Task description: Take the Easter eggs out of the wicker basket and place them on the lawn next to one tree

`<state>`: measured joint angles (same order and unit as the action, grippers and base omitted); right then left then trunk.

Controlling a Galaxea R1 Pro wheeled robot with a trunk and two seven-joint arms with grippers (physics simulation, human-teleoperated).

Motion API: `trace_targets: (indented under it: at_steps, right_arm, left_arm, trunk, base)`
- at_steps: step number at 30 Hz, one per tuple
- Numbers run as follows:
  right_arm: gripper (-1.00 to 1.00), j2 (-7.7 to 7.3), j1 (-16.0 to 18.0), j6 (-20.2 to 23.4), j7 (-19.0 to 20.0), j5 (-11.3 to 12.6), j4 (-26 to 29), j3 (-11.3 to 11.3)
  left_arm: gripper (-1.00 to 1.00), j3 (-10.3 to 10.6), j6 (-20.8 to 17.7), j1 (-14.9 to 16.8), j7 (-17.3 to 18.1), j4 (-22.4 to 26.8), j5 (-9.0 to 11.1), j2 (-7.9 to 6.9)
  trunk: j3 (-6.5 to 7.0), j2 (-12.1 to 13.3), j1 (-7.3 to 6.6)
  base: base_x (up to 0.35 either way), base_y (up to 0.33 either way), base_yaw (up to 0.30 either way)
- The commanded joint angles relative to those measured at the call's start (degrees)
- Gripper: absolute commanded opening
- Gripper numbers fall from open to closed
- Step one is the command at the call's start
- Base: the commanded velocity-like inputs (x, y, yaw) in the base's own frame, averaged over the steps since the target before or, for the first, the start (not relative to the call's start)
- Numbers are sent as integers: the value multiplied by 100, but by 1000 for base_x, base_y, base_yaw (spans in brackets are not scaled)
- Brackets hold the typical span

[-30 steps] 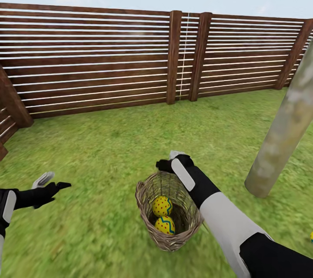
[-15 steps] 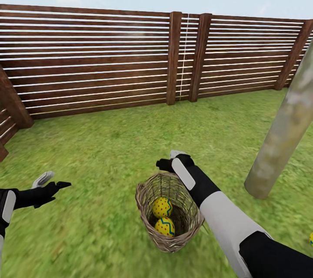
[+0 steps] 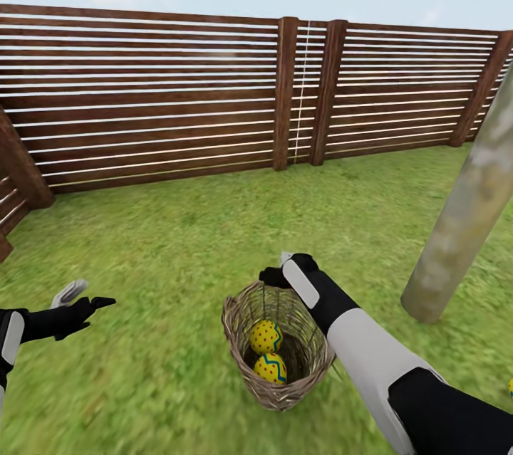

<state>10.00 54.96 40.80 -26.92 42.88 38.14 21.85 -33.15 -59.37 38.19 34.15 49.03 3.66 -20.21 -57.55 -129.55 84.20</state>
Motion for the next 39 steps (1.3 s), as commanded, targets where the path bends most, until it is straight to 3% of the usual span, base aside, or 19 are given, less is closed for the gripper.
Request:
trace_targets:
  at_steps: [1, 8, 22, 29, 34, 39]
  right_arm:
    - [100, 0, 8, 7, -52, 51, -26, 12]
    - [100, 0, 14, 7, -53, 41, -110, 25]
    - [100, 0, 15, -8, -51, 5, -209, 37]
    - [100, 0, 15, -22, -52, -14, -270, 42]
    - [100, 0, 15, -37, -59, -21, -272, 47]
    - [100, 0, 15, -68, -59, -10, -275, 48]
  left_arm:
    - [100, -9, -48, 4, 16, 2, 42, -2]
    - [100, -7, -41, 4, 407, 2, 25, -18]
    - [100, -27, -46, 4, 458, 2, 38, -117]
    - [100, -418, -40, -1, 704, -16, 34, -174]
    - [100, -528, -40, -58, 1170, -40, 33, -301]
    - [100, -713, -40, -136, 1610, -42, 30, -367]
  trunk:
    - [-24, -44, 21]
    - [-149, -325, 175]
    - [-401, -886, 483]
    - [-526, -1167, 636]
    - [-616, -1368, 746]
    - [-727, -1376, 760]
  base:
    - [0, 0, 0]
    - [0, 0, 0]
    - [0, 0, 0]
    - [0, 0, 0]
    - [0, 0, 0]
    - [0, 0, 0]
